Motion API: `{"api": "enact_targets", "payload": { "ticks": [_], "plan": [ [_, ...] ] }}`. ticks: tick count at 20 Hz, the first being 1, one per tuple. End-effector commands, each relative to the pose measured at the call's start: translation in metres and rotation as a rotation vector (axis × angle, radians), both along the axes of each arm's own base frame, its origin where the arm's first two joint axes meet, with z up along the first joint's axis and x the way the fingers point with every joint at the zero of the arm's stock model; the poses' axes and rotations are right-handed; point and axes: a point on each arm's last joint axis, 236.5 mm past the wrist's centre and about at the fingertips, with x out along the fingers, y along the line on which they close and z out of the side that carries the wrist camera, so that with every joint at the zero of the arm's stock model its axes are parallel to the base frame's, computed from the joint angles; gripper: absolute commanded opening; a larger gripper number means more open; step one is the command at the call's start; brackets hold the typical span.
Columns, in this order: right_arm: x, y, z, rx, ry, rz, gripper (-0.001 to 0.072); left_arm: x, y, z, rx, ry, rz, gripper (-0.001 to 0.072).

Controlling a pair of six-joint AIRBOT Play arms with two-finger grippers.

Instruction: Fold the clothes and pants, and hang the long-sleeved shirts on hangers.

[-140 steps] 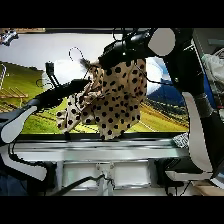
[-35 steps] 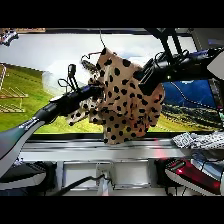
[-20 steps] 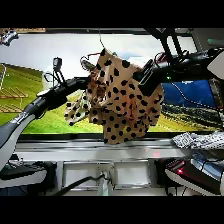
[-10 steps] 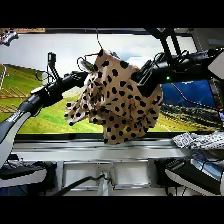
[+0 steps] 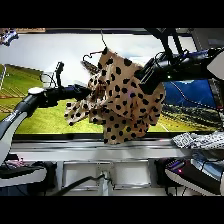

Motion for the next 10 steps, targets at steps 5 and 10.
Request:
{"api": "enact_targets", "payload": {
  "ticks": [5,10],
  "plan": [
    [-0.005,0.007,0.003,0.031,0.013,0.019,0.0017,0.001,0.002,-0.044,0.131,0.046,0.084,0.0561],
    [-0.010,0.015,0.006,0.066,0.029,0.040,0.0017,0.006,-0.026,-0.046,0.173,-0.038,0.102,0.0518]
  ]
}}
